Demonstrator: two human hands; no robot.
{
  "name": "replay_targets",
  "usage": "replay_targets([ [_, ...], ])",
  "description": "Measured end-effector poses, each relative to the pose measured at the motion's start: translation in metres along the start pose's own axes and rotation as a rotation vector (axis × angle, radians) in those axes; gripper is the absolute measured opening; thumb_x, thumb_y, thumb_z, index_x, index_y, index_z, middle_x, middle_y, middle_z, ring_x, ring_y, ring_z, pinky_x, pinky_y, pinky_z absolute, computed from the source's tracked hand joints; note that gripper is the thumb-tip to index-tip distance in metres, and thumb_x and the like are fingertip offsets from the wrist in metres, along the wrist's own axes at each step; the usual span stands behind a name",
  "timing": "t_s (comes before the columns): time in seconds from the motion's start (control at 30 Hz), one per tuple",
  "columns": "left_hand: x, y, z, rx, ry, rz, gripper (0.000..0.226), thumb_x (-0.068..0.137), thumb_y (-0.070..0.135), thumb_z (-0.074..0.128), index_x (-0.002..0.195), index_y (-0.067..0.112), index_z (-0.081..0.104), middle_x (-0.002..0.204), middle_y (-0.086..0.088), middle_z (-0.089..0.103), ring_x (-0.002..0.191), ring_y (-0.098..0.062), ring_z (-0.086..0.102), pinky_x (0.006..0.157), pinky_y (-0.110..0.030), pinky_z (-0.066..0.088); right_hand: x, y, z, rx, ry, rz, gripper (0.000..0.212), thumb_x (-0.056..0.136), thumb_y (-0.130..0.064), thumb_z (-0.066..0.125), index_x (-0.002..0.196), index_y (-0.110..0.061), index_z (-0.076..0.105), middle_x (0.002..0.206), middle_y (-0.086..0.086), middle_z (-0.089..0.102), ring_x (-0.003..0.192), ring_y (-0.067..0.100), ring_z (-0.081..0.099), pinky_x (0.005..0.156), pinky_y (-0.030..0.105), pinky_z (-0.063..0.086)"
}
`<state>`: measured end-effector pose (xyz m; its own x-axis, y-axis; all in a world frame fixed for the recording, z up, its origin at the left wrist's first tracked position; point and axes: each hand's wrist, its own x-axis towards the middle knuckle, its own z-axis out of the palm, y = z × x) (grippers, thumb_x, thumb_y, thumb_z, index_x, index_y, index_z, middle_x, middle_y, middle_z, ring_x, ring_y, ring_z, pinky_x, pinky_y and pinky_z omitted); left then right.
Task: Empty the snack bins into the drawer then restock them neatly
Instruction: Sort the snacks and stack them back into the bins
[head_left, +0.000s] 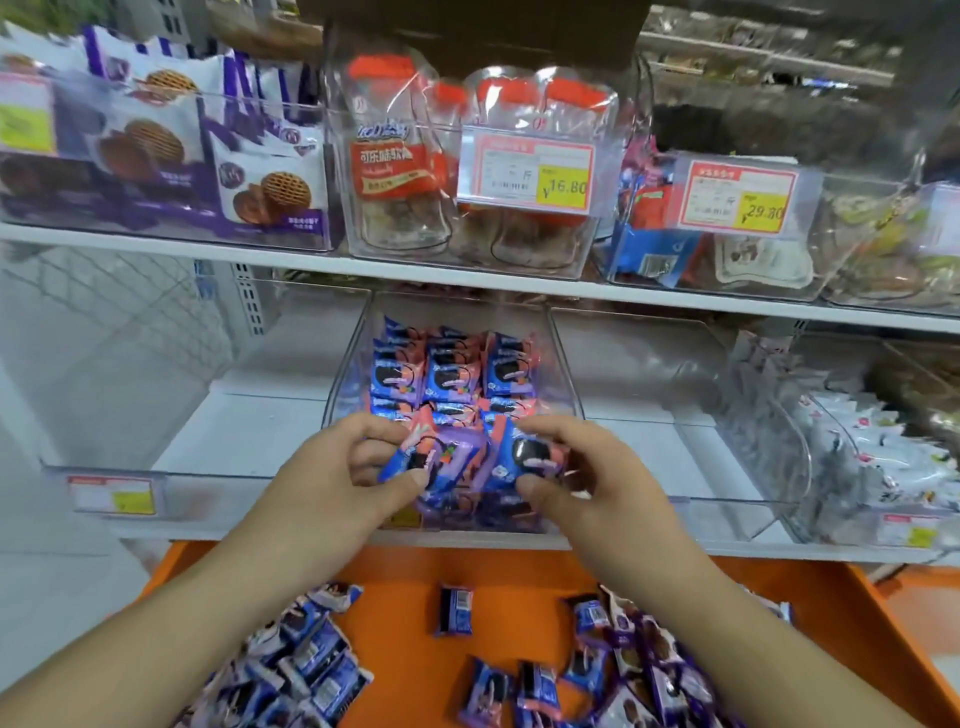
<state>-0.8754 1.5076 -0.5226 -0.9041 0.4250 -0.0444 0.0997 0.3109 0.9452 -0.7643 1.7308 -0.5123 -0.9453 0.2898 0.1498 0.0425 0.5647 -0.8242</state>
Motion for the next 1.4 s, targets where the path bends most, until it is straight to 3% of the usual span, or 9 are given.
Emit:
replay_targets([
  [0.17,0.018,0.002,0.008,0.213,0.04,0.159,0.026,0.09,0.031,0.079,0.11,0.046,0.07,0.093,0.01,0.071,0.082,-0.004,0.066,0.07,-0.027,0.054,0.024,0.014,-0.031,-0.256,0.14,-0.065,0.041,0.091,-0.019,0.08,0.116,-0.044,0.06,0.111,-0.022,0.055,0.098,-0.005,0.055,0.077,0.007,0.042],
  [0.33,0.068,0.018,0.049,0.486,0.056,0.292,0.023,0.091,0.031,0.078,0.11,0.041,0.07,0.098,0.017,0.062,0.083,-0.001,0.06,0.068,-0.011,0.042,0.031,0.031,-0.045,-0.232,0.205,-0.04,0.035,0.091,-0.022,0.08,0.115,-0.041,0.063,0.108,-0.021,0.056,0.095,-0.002,0.055,0.075,0.01,0.043],
  [0.4,0.09,0.024,0.066,0.536,0.068,0.314,0.022,0.091,0.031,0.079,0.108,0.038,0.068,0.092,0.013,0.064,0.08,-0.004,0.061,0.065,-0.014,0.043,0.031,0.035,-0.048,-0.22,0.202,-0.033,0.034,0.091,-0.024,0.08,0.115,-0.041,0.063,0.107,-0.02,0.056,0.094,-0.002,0.055,0.075,0.013,0.045],
  [0.53,0.134,0.021,0.088,0.607,0.126,0.418,0.028,0.089,0.033,0.081,0.114,0.031,0.068,0.101,0.009,0.071,0.098,-0.016,0.066,0.085,-0.033,0.053,0.031,0.044,-0.052,-0.197,0.21,-0.021,0.029,0.092,-0.026,0.078,0.11,-0.043,0.063,0.105,-0.022,0.056,0.095,-0.002,0.054,0.08,0.016,0.045],
  [0.83,0.173,-0.001,0.103,0.824,0.182,0.519,0.032,0.085,0.036,0.083,0.115,0.027,0.075,0.116,0.004,0.064,0.111,-0.026,0.059,0.098,-0.042,0.049,0.036,0.049,-0.052,-0.192,0.188,-0.05,0.035,0.09,-0.024,0.081,0.116,-0.043,0.067,0.109,-0.022,0.055,0.1,-0.006,0.053,0.084,0.007,0.044],
  [0.93,0.165,0.001,0.102,0.69,0.156,0.477,0.03,0.09,0.036,0.077,0.119,0.033,0.071,0.119,0.008,0.063,0.114,-0.023,0.057,0.101,-0.045,0.048,0.035,0.045,-0.051,-0.163,0.185,-0.052,0.042,0.089,-0.021,0.083,0.121,-0.042,0.068,0.114,-0.021,0.053,0.101,-0.009,0.053,0.082,0.004,0.045],
  [1.1,0.11,0.041,0.087,-0.036,-0.148,0.255,0.02,0.094,0.04,0.071,0.114,0.038,0.073,0.106,0.009,0.075,0.097,-0.008,0.072,0.089,-0.028,0.055,0.038,0.036,-0.042,-0.191,0.178,-0.044,0.044,0.088,-0.025,0.084,0.124,-0.041,0.063,0.116,-0.021,0.052,0.098,-0.007,0.053,0.082,0.006,0.045],
  [1.2,0.083,0.046,0.077,-0.079,-0.299,0.294,0.034,0.082,0.023,0.084,0.113,0.034,0.077,0.105,-0.001,0.074,0.087,-0.022,0.076,0.084,-0.027,0.06,0.038,0.029,-0.035,-0.162,0.168,-0.04,0.048,0.086,-0.024,0.086,0.125,-0.035,0.059,0.114,-0.021,0.05,0.097,-0.011,0.053,0.08,0.004,0.044],
  [1.4,0.101,0.03,0.062,0.088,-0.043,0.285,0.032,0.074,0.018,0.093,0.09,0.04,0.078,0.093,-0.001,0.072,0.078,-0.021,0.073,0.077,-0.025,0.059,0.037,0.031,-0.037,-0.317,0.114,-0.065,0.07,0.09,-0.033,0.082,0.148,-0.042,0.043,0.139,-0.032,0.039,0.115,-0.011,0.041,0.098,0.003,0.037],
])
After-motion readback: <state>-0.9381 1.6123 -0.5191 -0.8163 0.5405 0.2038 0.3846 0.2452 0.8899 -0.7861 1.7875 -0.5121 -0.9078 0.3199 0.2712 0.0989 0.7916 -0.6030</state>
